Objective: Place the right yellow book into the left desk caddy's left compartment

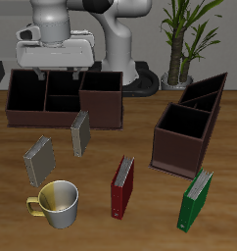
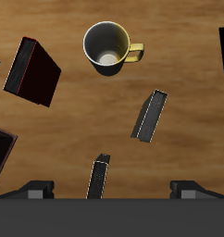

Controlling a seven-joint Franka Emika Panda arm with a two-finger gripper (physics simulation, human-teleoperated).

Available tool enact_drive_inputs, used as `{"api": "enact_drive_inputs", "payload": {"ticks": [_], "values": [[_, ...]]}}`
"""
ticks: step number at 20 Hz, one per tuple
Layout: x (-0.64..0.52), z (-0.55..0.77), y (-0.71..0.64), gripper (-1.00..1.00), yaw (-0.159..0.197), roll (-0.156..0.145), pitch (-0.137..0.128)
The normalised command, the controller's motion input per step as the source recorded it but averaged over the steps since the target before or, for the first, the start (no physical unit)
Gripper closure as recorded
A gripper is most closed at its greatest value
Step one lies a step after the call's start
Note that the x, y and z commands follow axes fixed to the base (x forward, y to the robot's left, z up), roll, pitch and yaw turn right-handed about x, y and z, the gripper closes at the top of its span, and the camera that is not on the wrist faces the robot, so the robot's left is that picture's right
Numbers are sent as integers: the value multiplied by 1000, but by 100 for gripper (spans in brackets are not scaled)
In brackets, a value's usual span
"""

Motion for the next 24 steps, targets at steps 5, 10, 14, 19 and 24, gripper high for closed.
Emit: {"api": "enact_drive_inputs", "payload": {"ticks": [5, 10, 14, 19, 24], "values": [[164, 73, -277, -100, -11, -27, -43], [222, -4, -277, -100, 4, -24, -31], [180, -103, -180, -100, 0, -33, -18], [137, -118, -148, -100, -58, -20, -43], [171, -242, -37, -100, -41, -19, 16]]}}
